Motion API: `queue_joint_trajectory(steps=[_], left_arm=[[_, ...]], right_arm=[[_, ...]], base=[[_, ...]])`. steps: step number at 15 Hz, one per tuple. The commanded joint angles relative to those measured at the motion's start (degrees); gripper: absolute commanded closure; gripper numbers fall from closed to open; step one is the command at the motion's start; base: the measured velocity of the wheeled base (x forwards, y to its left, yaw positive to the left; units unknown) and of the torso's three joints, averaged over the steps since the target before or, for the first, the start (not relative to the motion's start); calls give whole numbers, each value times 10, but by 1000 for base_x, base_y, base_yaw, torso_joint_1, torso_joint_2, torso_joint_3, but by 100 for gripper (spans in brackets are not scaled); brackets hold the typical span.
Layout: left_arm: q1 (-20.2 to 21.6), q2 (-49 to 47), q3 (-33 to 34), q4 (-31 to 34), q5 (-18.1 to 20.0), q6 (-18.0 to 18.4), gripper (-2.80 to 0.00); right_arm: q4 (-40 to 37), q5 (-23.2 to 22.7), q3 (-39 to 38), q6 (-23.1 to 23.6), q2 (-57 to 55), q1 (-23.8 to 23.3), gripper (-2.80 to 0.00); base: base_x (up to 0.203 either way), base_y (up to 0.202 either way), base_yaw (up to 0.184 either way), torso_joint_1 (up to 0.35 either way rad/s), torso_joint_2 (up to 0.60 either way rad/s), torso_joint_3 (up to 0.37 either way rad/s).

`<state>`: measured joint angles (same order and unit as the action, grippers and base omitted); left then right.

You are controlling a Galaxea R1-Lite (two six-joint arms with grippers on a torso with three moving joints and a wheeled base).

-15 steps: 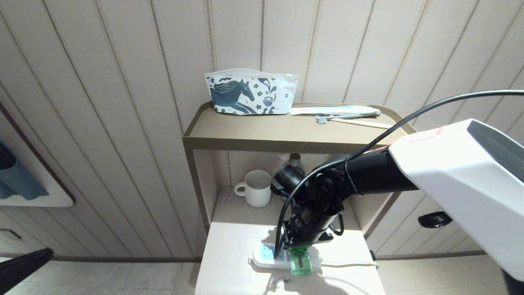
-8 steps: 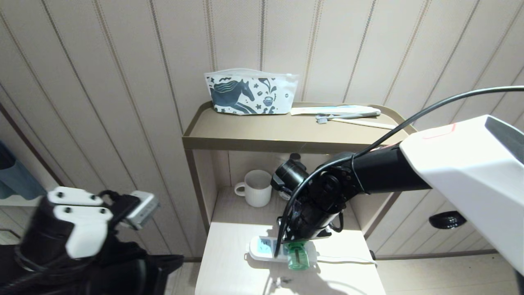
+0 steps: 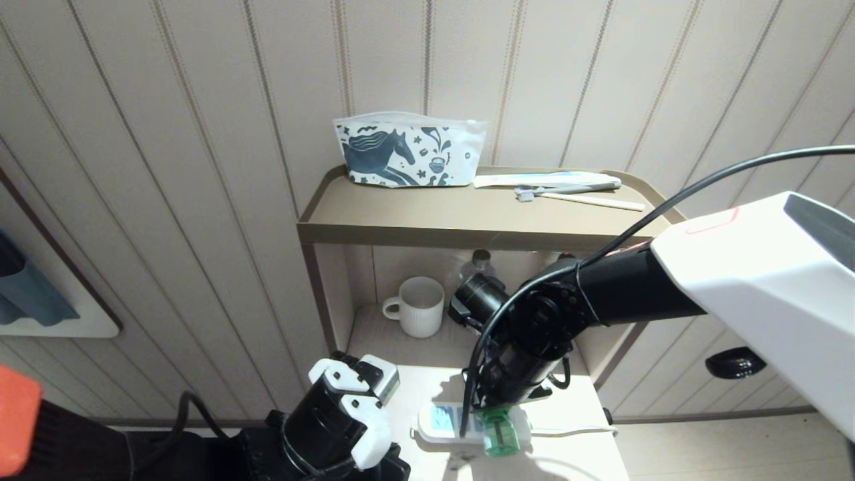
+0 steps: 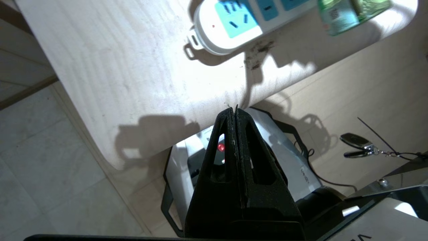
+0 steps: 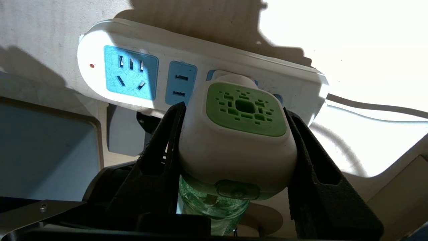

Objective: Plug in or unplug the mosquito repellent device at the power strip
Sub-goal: Hold the socket with your left hand and unplug it with your right hand

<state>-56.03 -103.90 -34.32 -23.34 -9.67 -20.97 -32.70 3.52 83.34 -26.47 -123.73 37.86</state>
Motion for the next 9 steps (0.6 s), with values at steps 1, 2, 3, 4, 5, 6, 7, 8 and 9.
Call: queue_joint_trajectory(steps=[1, 2, 3, 4, 5, 6, 7, 8, 9], left_arm=[[-4, -45, -23, -2, 0, -1, 0], [-4, -59, -32, -2, 0, -1, 0], [-4, -73, -39, -3, 3, -1, 0], [-4, -92, -44, -11, 3, -1, 0], [-6, -107, -48, -25, 4, -1, 0], [-7, -113, -49, -40, 2, -1, 0], [-6, -138, -48, -75, 1, -1, 0], [-6, -160, -46, -120, 0, -2, 0], [-4, -167, -43, -146, 5, -3, 0]], right_arm=[[14, 1, -16, 4, 1, -1, 0], [18, 1, -17, 4, -1, 1, 0], [18, 1, -17, 4, -2, 1, 0], [18, 1, -16, 4, -4, 1, 0], [18, 1, -16, 4, -4, 0, 0], [18, 1, -15, 5, -5, -1, 0], [18, 1, -16, 9, -5, -1, 0], [18, 0, -16, 10, -7, -1, 0], [18, 0, -15, 10, -9, -2, 0]], base=[[0, 0, 0, 0, 0, 0], [0, 0, 0, 0, 0, 0], [0, 0, 0, 0, 0, 0], [0, 0, 0, 0, 0, 0], [0, 0, 0, 0, 0, 0], [0, 0, 0, 0, 0, 0], [0, 0, 0, 0, 0, 0], [0, 0, 0, 0, 0, 0], [0, 0, 0, 0, 0, 0]])
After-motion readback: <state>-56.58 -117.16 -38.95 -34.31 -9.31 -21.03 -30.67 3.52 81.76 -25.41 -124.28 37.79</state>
